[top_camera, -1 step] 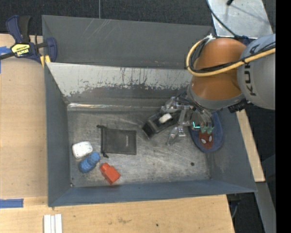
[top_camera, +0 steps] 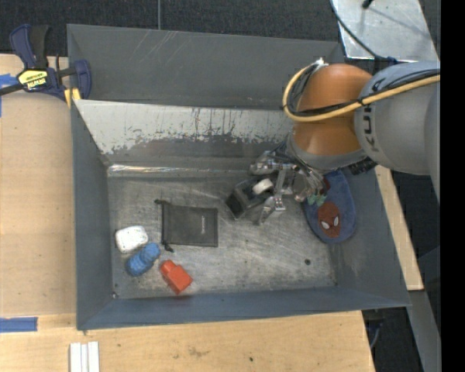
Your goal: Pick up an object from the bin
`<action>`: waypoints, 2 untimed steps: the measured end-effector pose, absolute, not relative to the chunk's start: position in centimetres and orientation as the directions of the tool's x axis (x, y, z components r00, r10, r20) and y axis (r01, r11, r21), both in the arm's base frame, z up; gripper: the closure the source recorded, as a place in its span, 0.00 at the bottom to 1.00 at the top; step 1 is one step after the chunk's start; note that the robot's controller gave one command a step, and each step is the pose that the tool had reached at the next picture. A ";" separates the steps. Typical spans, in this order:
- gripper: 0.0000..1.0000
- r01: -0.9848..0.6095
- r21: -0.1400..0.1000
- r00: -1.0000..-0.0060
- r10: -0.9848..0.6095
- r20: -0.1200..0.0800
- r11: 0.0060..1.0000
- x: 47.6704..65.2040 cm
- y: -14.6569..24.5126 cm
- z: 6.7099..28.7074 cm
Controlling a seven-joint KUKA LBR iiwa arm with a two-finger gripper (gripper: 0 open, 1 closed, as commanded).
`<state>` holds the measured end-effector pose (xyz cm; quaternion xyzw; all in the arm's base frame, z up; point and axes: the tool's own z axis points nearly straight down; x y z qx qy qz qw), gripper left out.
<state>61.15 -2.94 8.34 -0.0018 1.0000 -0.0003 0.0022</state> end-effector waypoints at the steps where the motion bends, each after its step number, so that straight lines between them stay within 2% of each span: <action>1: 1.00 -0.005 -0.001 -1.000 -0.005 -0.009 1.000 61.3 -2.9 8.3; 2: 1.00 -0.176 -0.003 -0.984 -0.176 -0.005 0.984 61.5 -5.0 25.0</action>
Offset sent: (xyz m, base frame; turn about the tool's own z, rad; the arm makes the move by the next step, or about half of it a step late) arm 0.0000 0.0000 0.0000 0.0000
